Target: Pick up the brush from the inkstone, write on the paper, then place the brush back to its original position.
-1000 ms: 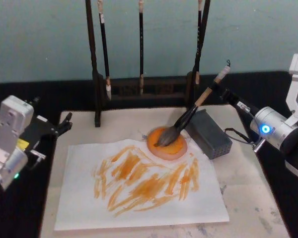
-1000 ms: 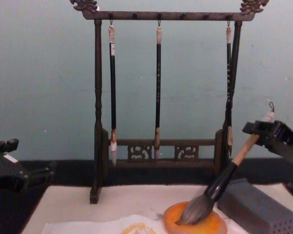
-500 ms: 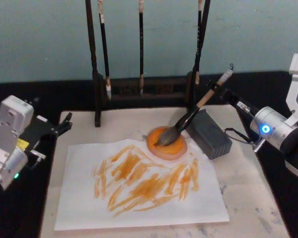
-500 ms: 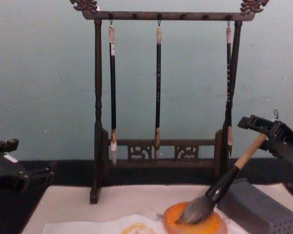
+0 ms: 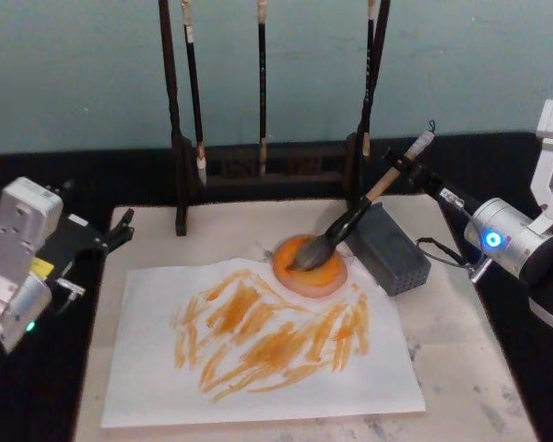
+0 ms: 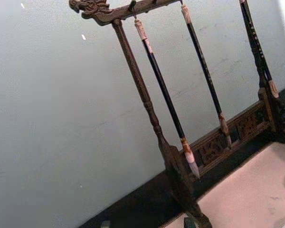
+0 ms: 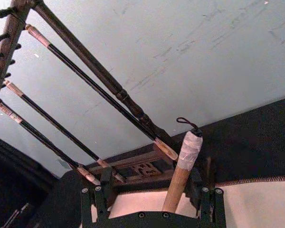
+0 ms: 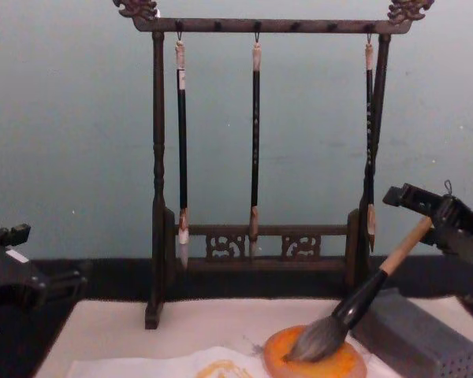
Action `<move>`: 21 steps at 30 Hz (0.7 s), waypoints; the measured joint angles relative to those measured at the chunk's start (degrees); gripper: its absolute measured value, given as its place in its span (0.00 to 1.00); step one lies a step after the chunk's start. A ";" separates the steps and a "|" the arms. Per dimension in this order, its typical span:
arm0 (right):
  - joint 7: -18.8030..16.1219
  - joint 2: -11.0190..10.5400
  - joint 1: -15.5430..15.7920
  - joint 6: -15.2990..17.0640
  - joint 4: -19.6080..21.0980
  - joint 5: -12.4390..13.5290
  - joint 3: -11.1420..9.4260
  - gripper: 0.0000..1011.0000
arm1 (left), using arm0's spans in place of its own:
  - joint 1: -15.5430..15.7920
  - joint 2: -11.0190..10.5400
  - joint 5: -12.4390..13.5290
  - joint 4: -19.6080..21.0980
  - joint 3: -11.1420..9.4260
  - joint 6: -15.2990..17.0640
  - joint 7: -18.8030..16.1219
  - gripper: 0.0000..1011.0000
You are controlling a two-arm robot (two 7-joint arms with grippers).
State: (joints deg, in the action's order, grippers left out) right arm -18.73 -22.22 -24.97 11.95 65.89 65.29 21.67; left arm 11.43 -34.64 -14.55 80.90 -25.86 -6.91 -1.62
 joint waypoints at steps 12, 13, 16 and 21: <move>0.11 -0.75 0.82 -0.04 0.96 0.50 0.05 0.99 | 0.00 0.00 0.00 0.00 0.00 0.00 0.00 0.99; 0.20 -0.90 1.02 -0.04 1.18 0.61 0.01 0.99 | 0.00 0.00 0.00 0.00 0.00 0.00 0.00 0.99; 0.60 -1.39 1.68 -0.04 1.89 0.98 -0.12 0.99 | 0.00 0.00 0.00 0.00 0.00 0.00 0.00 0.99; 1.47 -2.37 3.05 -0.28 3.32 1.72 -0.49 0.99 | 0.00 0.00 0.00 0.00 0.00 0.00 0.00 0.99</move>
State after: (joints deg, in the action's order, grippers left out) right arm -17.26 -24.59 -21.92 11.67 69.21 67.01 21.18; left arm 11.43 -34.65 -14.55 80.90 -25.86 -6.91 -1.62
